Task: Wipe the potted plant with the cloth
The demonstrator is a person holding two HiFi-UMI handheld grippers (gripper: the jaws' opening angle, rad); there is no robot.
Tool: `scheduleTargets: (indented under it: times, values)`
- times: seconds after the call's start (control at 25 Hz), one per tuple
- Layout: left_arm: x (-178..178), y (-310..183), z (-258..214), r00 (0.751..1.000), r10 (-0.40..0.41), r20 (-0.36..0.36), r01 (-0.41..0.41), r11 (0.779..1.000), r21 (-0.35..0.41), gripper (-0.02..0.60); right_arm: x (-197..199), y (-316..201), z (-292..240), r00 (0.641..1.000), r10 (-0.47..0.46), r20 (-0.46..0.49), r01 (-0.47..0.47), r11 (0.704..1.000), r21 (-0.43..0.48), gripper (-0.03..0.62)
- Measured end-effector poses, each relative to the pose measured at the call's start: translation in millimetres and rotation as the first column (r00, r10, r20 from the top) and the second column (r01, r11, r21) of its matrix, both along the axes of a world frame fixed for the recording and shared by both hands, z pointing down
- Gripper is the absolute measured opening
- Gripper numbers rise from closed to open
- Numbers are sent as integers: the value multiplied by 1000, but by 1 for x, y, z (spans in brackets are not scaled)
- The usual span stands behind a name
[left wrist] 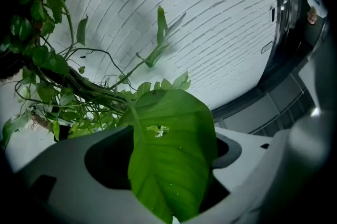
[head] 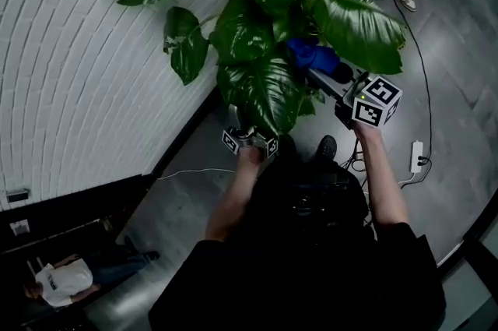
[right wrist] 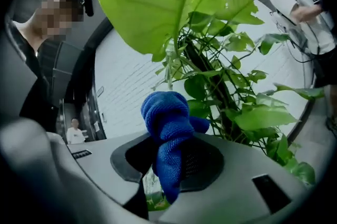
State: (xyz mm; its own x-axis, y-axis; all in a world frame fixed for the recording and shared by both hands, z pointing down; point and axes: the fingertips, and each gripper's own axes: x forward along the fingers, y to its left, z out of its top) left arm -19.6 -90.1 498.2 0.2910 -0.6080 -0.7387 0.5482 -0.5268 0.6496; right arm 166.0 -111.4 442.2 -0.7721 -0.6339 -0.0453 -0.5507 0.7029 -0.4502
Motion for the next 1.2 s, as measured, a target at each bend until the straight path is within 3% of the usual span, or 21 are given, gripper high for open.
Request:
scheduleTargets:
  times: [0.16, 0.32, 0.68, 0.92, 1.08, 1.2]
  values:
    - [3, 11, -5, 1000, -6, -22, 6, 1000, 11, 394, -53, 10, 26, 978, -194, -73, 192, 981, -31, 121]
    - [2, 15, -6, 998, -38, -58, 38, 999, -2, 394, -83, 43, 62, 947, -316, -55, 311, 946, -92, 121]
    - [3, 18, -14, 987, -122, -100, 122, 992, -11, 394, -88, 113, 82, 923, -384, 25, 384, 918, -94, 121]
    - [1, 23, -13, 986, -139, -94, 138, 990, -17, 394, -90, 154, 98, 907, -421, -4, 418, 902, -110, 121]
    - [-5, 24, -10, 987, -153, -45, 151, 988, -45, 394, -88, 188, 112, 884, -462, -68, 450, 883, -135, 121]
    - [-9, 26, 4, 984, -156, 88, 162, 985, -59, 391, -74, 200, 120, 907, -415, -72, 398, 901, -173, 121]
